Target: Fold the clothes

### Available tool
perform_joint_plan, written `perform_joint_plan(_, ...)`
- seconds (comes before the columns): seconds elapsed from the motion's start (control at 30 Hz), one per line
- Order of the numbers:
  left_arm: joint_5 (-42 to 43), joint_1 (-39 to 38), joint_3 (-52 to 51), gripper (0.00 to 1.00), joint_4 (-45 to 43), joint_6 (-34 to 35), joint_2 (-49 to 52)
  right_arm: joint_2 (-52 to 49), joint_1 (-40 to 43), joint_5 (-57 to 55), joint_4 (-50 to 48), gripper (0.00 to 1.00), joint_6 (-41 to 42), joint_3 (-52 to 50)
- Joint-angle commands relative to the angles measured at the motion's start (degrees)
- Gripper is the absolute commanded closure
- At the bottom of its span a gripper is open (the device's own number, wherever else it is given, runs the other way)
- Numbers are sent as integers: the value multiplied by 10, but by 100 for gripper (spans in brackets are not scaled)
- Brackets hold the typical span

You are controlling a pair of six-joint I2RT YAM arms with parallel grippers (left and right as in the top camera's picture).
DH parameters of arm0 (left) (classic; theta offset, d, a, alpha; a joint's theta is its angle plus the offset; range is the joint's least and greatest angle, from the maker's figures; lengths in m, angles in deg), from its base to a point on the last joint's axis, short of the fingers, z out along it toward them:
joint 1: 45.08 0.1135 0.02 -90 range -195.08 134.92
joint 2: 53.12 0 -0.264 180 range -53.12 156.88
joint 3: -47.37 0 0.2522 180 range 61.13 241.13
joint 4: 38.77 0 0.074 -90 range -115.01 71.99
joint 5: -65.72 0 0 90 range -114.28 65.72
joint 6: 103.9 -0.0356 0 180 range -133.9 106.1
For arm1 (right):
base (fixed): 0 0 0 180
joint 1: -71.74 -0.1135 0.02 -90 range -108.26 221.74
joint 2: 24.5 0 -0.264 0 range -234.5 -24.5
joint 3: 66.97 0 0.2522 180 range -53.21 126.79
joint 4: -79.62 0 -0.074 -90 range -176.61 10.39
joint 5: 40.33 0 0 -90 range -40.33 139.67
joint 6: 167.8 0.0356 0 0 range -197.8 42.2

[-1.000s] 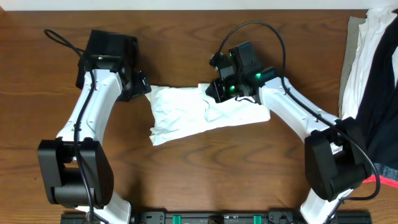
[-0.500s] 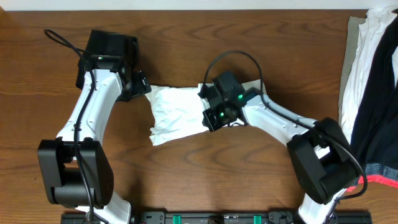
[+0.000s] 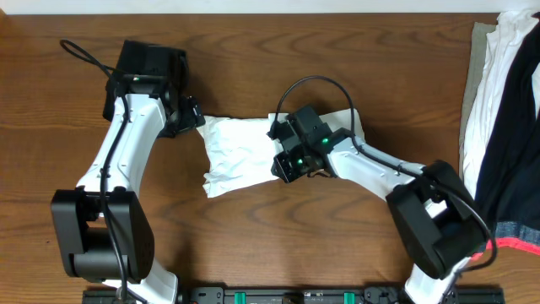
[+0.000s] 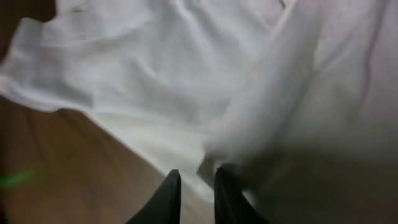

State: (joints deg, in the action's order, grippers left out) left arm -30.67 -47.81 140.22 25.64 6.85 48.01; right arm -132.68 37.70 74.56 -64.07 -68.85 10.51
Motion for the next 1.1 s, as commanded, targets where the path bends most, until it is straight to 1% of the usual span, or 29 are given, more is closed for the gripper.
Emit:
perform_joint_plan(0.0, 0, 2, -1, 2, 11, 3, -12, 72, 26, 24, 16, 80, -15, 33)
perform_joint_plan(0.07, 16, 2, -1, 2, 16, 3, -12, 106, 41, 13, 27, 78, -23, 34)
perform_joint_plan(0.13, 53, 2, -1, 2, 17, 3, -12, 137, 58, -15, 44, 74, -24, 34)
perform_joint_plan(0.23, 108, 2, -1, 2, 16, 3, -12, 160, 81, -70, 71, 74, -24, 34)
perform_joint_plan(0.33, 148, 2, -1, 2, 16, -9, -11, 160, 101, -103, 95, 75, -39, 33)
perform_joint_plan(0.53, 221, 2, -17, 2, 19, -23, -11, 132, 115, -163, 115, 77, -46, 26)
perform_joint_plan(0.73, 230, 2, -44, 2, 8, -32, -11, 74, 115, -178, 111, 81, -46, 26)
perform_joint_plan(0.87, 273, 1, -65, 2, -17, -57, -11, 34, 115, -178, 100, 82, -45, 26)
perform_joint_plan(1.07, 274, 1, -92, 2, -20, -57, -11, 6, 115, -177, 98, 84, -45, 26)
